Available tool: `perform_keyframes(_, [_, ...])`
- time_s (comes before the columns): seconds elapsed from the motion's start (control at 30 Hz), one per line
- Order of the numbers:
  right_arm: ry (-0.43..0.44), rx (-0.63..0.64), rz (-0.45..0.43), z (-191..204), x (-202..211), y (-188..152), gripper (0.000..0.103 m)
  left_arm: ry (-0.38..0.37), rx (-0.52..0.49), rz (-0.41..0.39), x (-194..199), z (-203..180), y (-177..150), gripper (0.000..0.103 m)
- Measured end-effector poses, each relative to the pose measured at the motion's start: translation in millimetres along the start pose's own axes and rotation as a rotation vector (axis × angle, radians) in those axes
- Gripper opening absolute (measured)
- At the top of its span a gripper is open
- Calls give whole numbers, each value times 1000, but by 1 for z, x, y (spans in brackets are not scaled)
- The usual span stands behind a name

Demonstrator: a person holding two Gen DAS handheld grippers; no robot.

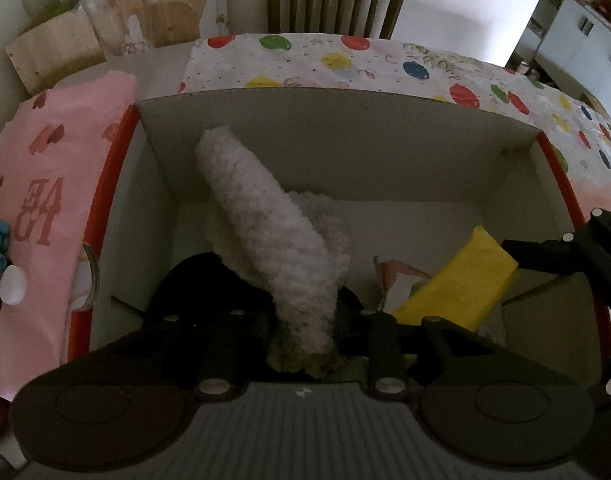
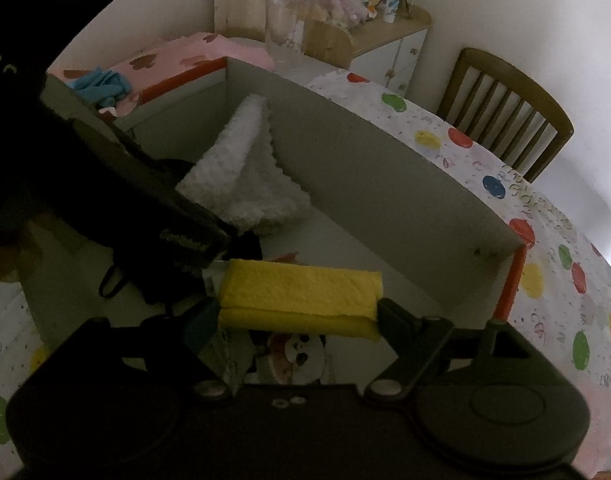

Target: Organize soft objects

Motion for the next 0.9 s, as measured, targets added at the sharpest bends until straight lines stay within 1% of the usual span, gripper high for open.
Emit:
perform_keyframes(0.03, [0,-1,-2,0,1,0,86,-2,-2,0,1,0,-1,44])
perform_keyframes(0.07, [0,-2,-4,0,2,0,86,-5,-4,0,1,-1,-1,65])
perform_keyframes(0.1, [0,-3,-6,0,3,-1,86,-7,-6,0,2,-1,-2,74])
perform_keyframes(0.13, [0,-3,-9,1,4,-1,87,-7,-7,-4,2,0,-2,74])
perform_keyframes(0.2, [-2,-4,-17,0,7,-1,87,18,-9,-29,7,-1,-3,74])
perform_keyframes(0.27, [1,-6,-31,0,12,-1,87,9,-4,-40,10,0,-3,74])
perform_keyframes(0.37, [15,-13,-48,-1,22,-1,93,6,2,-48,14,0,-5,74])
perform_keyframes(0.53, [25,-21,-78,-3,41,-3,98,19,-7,-72,24,-1,-10,74])
perform_keyframes(0.67, [38,-41,-121,-6,62,-8,102,27,-8,-103,37,-4,-16,74])
perform_keyframes(0.9, [66,-84,-185,-19,101,-22,102,29,-29,-164,64,-18,-26,74])
Point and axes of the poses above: each gripper's, at about its wrist camera, not at the fingertips, and x roughly against the way its jaws point, z to its left, y to its top, the point moved 1 cm from there along -x, roughly the way its jaws point, and after that the axes turned 7 degrees about -y, right-handed, at the moved point
